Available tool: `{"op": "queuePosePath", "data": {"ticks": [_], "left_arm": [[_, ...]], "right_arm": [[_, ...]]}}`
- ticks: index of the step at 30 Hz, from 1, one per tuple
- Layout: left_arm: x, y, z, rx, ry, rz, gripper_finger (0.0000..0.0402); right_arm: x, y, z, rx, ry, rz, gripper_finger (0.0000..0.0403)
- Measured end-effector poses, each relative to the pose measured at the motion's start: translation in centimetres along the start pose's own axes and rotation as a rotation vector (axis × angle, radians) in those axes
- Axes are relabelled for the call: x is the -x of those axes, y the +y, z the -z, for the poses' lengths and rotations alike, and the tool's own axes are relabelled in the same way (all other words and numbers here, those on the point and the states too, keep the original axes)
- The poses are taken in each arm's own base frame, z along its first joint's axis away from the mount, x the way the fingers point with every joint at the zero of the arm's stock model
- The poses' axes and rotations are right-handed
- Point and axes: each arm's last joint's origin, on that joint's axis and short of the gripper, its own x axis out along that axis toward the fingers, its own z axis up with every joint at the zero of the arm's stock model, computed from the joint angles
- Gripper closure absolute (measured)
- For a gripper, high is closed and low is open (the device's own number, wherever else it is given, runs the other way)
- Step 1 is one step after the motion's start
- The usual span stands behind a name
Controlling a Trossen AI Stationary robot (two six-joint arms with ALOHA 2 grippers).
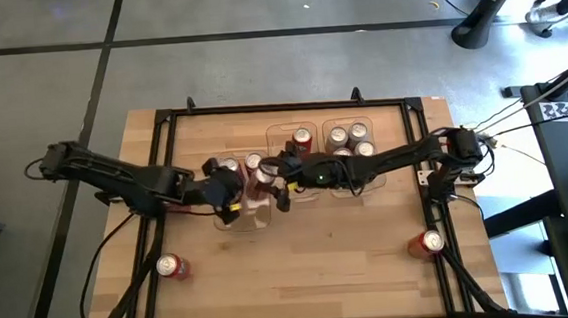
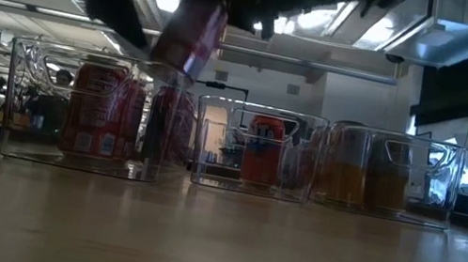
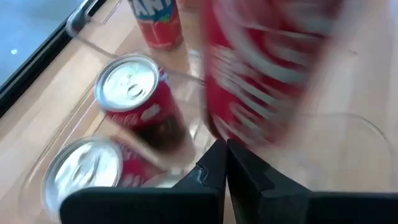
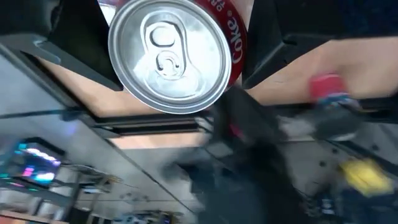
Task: Sort soda cans
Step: Put the red soda can into the middle left transparent bin
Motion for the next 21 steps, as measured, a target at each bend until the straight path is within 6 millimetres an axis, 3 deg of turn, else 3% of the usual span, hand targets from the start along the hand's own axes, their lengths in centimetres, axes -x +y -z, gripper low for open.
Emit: {"op": "queuePosePath", "data": {"ticks": [10, 15, 21], "left_arm": [[6.0, 3.4, -0.5, 0.086, -0.111, 0.039, 0.0395], [7.1, 4.1, -0.5, 0.11, -0.158, 0.056, 0.04], [7.2, 4.2, -0.5, 0.09, -0.166, 0.057, 0.0395]], "right_arm": [[-2.1, -1.8, 1.8, -0.029, -0.02, 0.003, 0.0114], [-2.4, -1.7, 2.3, -0.024, -0.002, 0.001, 0.0114], [-3.4, -1.5, 3.8, 0.03, 0.007, 0.0, 0.0114]]}}
